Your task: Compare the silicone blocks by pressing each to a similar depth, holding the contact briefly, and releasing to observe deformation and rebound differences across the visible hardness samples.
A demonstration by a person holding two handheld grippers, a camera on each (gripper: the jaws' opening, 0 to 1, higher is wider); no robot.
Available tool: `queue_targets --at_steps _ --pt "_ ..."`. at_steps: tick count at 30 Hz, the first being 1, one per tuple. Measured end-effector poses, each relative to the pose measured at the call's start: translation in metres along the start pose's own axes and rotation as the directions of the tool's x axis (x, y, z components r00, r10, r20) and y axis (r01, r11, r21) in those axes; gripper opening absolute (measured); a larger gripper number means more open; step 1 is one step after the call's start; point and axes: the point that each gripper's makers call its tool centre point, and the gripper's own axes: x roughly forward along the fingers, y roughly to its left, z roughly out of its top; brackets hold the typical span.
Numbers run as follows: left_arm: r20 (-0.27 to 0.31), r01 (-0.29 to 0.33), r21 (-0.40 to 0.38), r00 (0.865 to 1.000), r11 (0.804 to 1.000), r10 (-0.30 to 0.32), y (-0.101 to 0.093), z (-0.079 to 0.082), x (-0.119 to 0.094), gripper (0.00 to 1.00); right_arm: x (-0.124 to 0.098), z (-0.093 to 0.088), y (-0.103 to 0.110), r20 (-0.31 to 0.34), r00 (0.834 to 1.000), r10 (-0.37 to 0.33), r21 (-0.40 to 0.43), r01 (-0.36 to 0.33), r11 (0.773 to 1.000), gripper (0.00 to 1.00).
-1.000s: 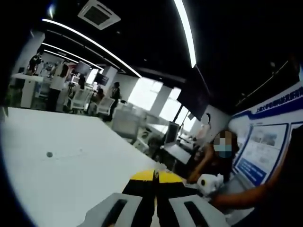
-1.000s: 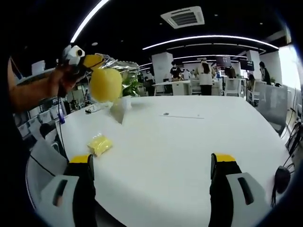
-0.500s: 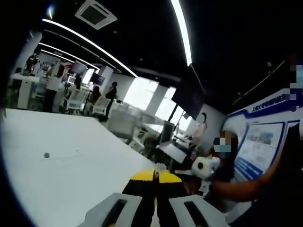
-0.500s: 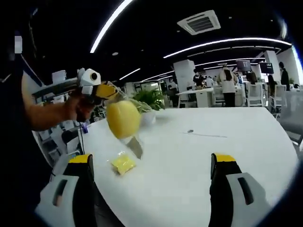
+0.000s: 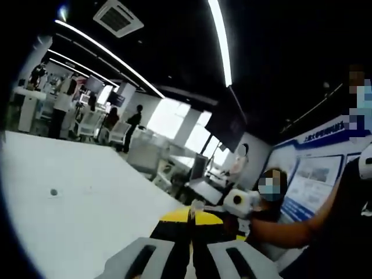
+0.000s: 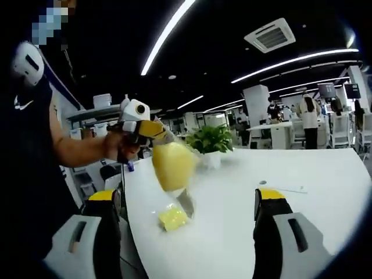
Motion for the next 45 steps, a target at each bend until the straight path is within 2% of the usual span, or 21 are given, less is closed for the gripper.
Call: queue_targets --at_steps 3,9,15,24,27,31,34,41,45 --pt "-0.007 0.012 -0.003 1.0 1.0 -0.012 -0.004 -0.002 0.001 0.0 0.007 0.0 0.001 0.0 1.0 0.019 0.006 -0.019 1.0 0.87" --pt "-0.025 0.037 -0.011 0.999 0.999 -0.038 -0.014 -0.008 0.003 0.0 0.015 -0.001 0.01 0.045 0.997 0.07 0.023 -0.071 0.997 0.77" --pt "-0.017 0.055 -0.023 0.998 0.998 -0.056 -0.019 -0.006 0.002 0.0 0.016 0.005 0.017 0.126 0.986 0.113 0.06 -0.121 0.991 0.69" --pt "-0.026 0.07 -0.023 0.997 0.997 -0.071 -0.025 -0.009 0.003 0.0 0.024 0.004 0.029 0.131 0.98 0.147 0.053 -0.155 0.986 0.63" --pt "-0.039 0.083 -0.02 0.996 0.996 -0.084 -0.029 -0.013 0.003 0.0 0.025 0.008 0.034 0.14 0.975 0.173 0.026 -0.178 0.984 0.56" --pt "-0.049 0.089 -0.02 0.995 0.996 -0.09 -0.031 -0.015 0.003 0.0 0.027 0.007 0.038 0.122 0.975 0.186 0.009 -0.188 0.982 0.54" --pt "-0.047 0.095 -0.019 0.994 0.995 -0.096 -0.034 -0.015 0.002 0.0 0.026 0.003 0.041 0.093 0.975 0.202 -0.005 -0.203 0.979 0.46" --pt "-0.059 0.129 -0.033 0.99 0.991 -0.131 -0.041 -0.018 0.002 0.0 0.029 0.003 0.044 0.107 0.971 0.214 0.008 -0.216 0.976 0.46" --pt "-0.07 0.13 -0.033 0.989 0.991 -0.132 -0.042 -0.02 0.002 0.0 0.031 0.003 0.049 0.097 0.968 0.233 -0.013 -0.232 0.973 0.4"
